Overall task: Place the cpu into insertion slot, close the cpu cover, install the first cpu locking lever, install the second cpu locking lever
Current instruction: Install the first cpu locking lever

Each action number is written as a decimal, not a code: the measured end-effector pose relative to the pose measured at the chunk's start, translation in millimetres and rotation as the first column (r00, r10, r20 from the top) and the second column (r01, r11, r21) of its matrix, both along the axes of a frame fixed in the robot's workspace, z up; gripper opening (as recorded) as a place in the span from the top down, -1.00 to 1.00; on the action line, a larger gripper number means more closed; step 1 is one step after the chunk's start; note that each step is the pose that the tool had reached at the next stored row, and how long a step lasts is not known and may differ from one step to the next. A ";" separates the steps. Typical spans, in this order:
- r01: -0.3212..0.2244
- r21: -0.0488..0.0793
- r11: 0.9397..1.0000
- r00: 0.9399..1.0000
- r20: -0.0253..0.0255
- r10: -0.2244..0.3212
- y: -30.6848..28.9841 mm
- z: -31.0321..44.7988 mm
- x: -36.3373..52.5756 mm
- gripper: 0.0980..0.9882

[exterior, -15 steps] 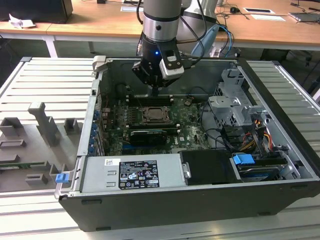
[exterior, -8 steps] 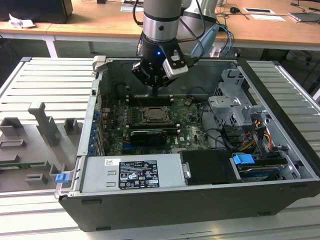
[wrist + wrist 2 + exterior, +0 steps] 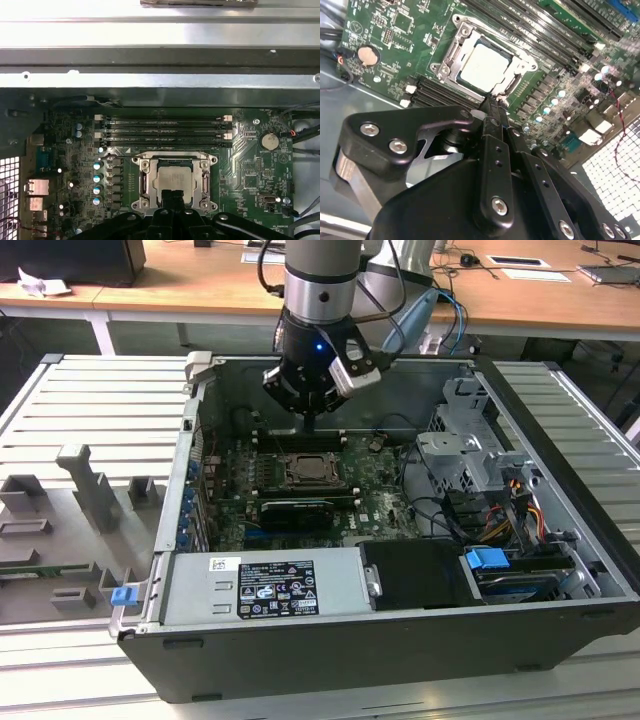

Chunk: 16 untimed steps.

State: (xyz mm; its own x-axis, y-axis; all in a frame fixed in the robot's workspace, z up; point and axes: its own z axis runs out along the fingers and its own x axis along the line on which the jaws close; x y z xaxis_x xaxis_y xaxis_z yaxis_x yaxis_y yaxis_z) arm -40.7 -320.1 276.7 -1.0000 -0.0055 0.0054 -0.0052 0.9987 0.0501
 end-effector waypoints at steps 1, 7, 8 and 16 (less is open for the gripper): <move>-0.001 0.000 1.000 1.000 0.002 0.001 -0.3 0.0 -2.8 0.98; -0.002 0.001 1.000 1.000 0.003 0.002 -0.8 -0.1 -9.4 0.98; -0.002 0.001 1.000 1.000 0.003 0.002 -0.7 -0.1 -10.4 0.98; -0.002 0.002 1.000 1.000 0.006 0.002 -0.8 -0.8 -32.5 0.98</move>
